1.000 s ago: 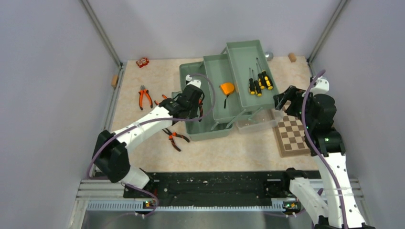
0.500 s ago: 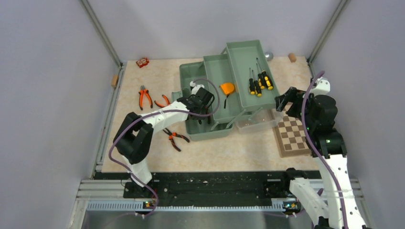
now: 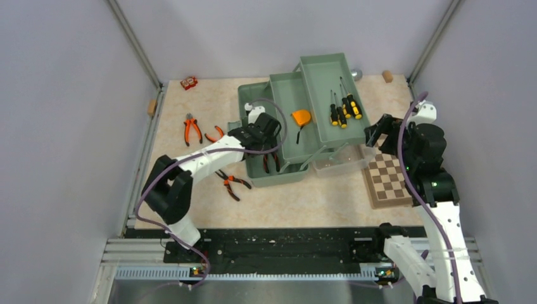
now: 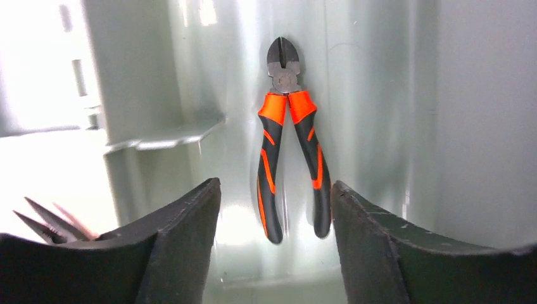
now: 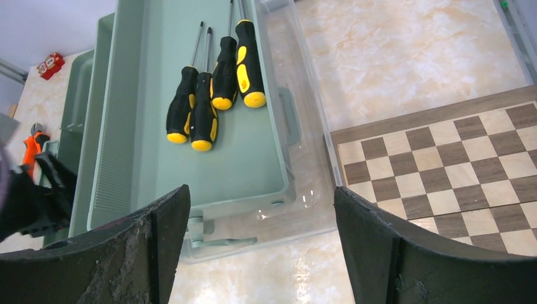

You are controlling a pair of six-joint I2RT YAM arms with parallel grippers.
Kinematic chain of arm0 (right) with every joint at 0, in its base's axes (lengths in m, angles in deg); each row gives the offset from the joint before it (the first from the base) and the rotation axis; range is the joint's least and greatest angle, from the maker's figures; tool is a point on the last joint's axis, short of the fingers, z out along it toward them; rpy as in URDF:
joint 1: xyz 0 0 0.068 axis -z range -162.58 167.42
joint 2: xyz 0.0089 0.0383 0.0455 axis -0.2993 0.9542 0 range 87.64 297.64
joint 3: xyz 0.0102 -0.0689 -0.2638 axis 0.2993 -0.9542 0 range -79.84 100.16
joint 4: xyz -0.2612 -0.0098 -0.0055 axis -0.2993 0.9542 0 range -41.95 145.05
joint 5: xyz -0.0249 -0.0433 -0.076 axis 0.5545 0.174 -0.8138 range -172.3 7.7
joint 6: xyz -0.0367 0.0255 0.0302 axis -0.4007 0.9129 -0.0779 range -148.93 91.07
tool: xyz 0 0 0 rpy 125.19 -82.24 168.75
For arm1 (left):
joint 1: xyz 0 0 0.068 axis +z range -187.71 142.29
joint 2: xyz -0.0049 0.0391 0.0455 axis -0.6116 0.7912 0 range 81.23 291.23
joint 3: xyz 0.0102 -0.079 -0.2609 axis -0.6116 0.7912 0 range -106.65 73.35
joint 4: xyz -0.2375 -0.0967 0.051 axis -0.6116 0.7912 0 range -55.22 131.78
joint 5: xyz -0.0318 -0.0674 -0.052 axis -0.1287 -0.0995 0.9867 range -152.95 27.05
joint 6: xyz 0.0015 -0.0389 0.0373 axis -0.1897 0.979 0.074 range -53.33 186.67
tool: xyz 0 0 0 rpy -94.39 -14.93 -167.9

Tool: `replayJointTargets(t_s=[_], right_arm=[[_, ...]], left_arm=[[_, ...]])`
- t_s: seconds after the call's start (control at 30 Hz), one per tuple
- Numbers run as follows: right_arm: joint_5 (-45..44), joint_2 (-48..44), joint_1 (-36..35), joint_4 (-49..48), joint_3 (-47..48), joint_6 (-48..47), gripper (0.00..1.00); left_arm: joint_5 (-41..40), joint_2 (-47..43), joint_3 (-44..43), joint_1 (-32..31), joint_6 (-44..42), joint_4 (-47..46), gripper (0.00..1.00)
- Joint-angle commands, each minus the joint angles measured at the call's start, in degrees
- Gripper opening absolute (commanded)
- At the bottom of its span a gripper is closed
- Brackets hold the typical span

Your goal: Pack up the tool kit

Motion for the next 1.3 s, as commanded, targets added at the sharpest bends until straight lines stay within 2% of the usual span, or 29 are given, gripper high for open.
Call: replayJointTargets(t_s=[0.0, 0.17, 0.3, 0.53, 0.83, 1.07, 1.27], right_arm=[[-0.82, 0.38, -0.55, -2.08, 2.84, -0.91, 0.83], [-0.82, 1.08, -0.50, -2.80, 2.95, -1.01, 0.83], [-0.84, 1.69, -0.51, -3.32, 3.11, -0.91, 0.83], [-0.15, 2.51, -0.50, -3.94, 3.31, -0.33, 0.83], [0.92, 2.18, -0.51, -3.73, 3.19, 1.22, 0.83], [1.12, 1.55, -0.54, -2.78, 3.39, 1.59, 0.83], [1.16, 1.28, -0.57, -2.61, 3.53, 1.81, 0.83]], left_arm=[[-2.74, -12.37, 1.81, -0.10, 2.71, 0.81, 0.72], [-8.52, -24.18, 7.29, 0.03, 7.90, 6.45, 0.74], [-11.69, -32.69, 14.12, 0.08, 16.70, 12.02, 0.74], [-12.69, -41.41, 24.96, 0.15, 29.01, 18.91, 0.72], [-8.67, -38.18, 33.51, 0.17, 34.89, 14.18, 0.66], [-7.45, -31.25, 34.49, 0.22, 33.51, 8.67, 0.57], [-8.04, -25.32, 34.50, 0.41, 33.00, 7.55, 0.48]])
